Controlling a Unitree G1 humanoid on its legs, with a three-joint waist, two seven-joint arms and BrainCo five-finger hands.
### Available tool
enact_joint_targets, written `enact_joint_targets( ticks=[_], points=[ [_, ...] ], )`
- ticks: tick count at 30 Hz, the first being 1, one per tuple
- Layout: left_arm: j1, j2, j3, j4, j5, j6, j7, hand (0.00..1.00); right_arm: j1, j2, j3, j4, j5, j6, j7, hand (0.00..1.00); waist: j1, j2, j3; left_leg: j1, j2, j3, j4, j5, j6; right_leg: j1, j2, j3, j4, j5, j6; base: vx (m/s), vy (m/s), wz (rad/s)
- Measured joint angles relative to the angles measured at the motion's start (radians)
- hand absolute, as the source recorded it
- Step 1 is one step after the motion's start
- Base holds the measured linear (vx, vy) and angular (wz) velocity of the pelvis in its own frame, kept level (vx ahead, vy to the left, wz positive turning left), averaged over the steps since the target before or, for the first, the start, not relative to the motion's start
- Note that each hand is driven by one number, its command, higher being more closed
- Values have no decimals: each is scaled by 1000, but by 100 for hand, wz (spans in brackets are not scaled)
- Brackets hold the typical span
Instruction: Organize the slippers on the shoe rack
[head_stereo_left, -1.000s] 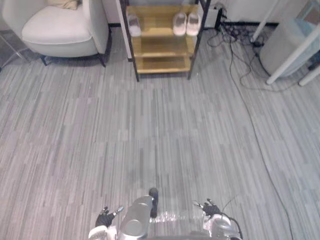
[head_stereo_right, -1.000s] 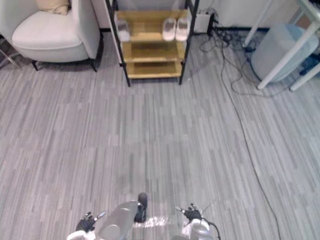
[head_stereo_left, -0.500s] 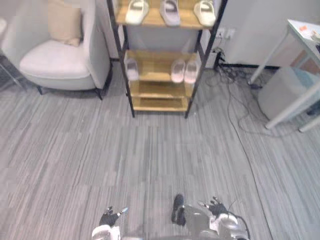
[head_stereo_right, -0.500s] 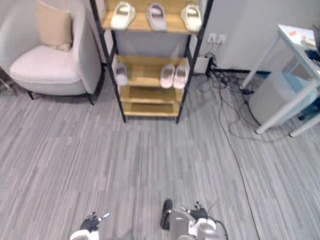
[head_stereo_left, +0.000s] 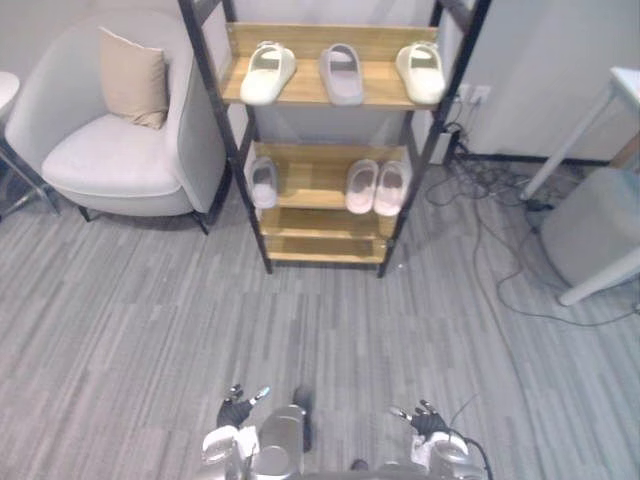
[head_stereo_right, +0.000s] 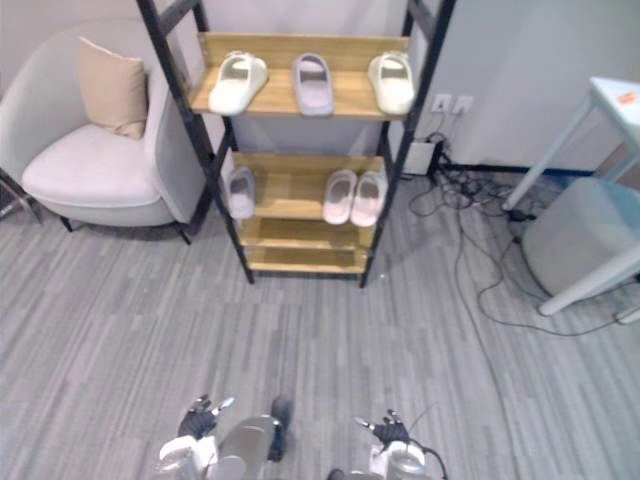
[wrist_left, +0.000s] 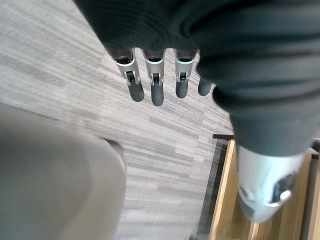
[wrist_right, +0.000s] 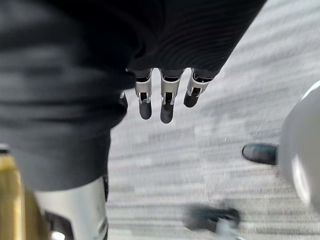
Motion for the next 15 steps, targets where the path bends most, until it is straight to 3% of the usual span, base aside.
enact_joint_targets(
  ticks=[1, 3, 4, 5, 6, 7, 10, 13, 14, 15],
  points=[
    [-3, 6, 1, 1, 0, 0, 0, 0, 7, 4, -3, 0, -1, 0, 1, 0, 1, -11, -1, 2, -10, 3, 19, -24, 9, -8, -14, 7, 39, -11, 10, 539, 144, 3],
    [-17, 17, -3, 30, -1, 3, 0, 0, 9, 7, -8, 1, -6, 0, 8, 0, 1, -21, -2, 55, -25, 5, 38, -75, 32, -75, -45, 39, 289, -9, 30, 459, 157, 3],
    [-22, 34, -26, 46, 2, 6, 0, 0, 18, 9, -7, 1, -11, 0, 15, 0, -4, -31, -5, 133, -43, 1, 10, -102, 41, -153, -84, 40, 537, 44, 101, 409, 130, 11],
    [-23, 38, -33, 50, 3, 7, 0, 0, 21, 9, -8, 0, -11, 0, 17, 0, -7, -34, -4, 150, -46, -1, 3, -106, 43, -166, -93, 37, 582, 49, 106, 628, 145, 25],
    [-18, 57, -62, 59, 7, 15, 0, 0, 21, 5, -8, -4, -11, -2, 18, 0, -15, -42, -2, 260, -66, -18, -44, -124, 53, -214, -145, -12, 795, 45, 86, 485, 85, 40],
    [-12, 67, -78, 65, 13, 21, -1, 0, 20, 5, -8, -4, -12, -2, 19, 0, -28, -43, -7, 338, -70, -41, -92, -126, 56, -243, -174, -72, 865, 26, 54, 607, 58, 49],
    [-9, 69, -95, 76, 12, 23, -4, 0, 18, 3, -10, -4, -12, -4, 19, 0, -33, -41, -6, 444, -42, -70, -157, -131, 48, -317, -167, -170, 748, -10, 19, 483, -36, 41],
    [-9, 65, -95, 76, 12, 24, -12, 0, -1, -4, -13, -3, -12, -5, 19, 0, -38, -33, -1, 487, -8, -81, -168, -159, -1, -399, -124, -186, 505, 3, 12, 383, -72, 21],
    [-5, 64, -94, 76, 13, 23, -12, 0, -2, -5, -12, -3, -12, -5, 19, 0, -41, -31, 0, 519, 12, -83, -170, -179, -35, -420, -77, -174, 312, 79, 8, 420, -100, 21],
    [-3, 65, -93, 76, 13, 22, -12, 0, -2, -4, -11, -3, -12, -5, 19, 0, -42, -33, 0, 528, 13, -83, -170, -187, -48, -416, -63, -164, 251, 119, 3, 340, -102, 24]
  ],
)
